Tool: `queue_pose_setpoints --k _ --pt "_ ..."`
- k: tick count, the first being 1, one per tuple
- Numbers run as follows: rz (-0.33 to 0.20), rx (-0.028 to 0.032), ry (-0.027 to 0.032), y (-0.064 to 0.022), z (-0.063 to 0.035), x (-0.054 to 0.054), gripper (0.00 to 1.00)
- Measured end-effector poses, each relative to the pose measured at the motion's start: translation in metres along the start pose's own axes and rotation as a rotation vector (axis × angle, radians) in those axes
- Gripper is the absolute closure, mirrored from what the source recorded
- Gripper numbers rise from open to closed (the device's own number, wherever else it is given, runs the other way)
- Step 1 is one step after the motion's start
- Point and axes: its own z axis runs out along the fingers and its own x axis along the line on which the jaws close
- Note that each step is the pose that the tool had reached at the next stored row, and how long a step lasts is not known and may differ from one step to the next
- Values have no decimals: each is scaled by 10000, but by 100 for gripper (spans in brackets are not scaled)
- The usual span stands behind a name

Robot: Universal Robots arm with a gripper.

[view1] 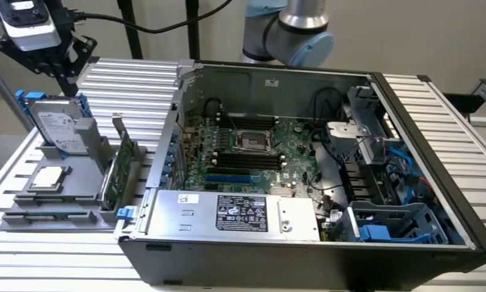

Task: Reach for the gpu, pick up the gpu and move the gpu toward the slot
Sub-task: 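Reach for the gpu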

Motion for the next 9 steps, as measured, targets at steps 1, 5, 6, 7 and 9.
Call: queue_pose_setpoints --k 1,5,6,7,9 --pt "-1 2 2 -8 3 -45 89" --pt "-1 1 1 -70 39 -215 89" --pt "-1 0 -2 -97 56 -239 89" --pt "0 1 -4 -125 72 -258 89" --pt "-1 2 -12 -186 105 -291 89"
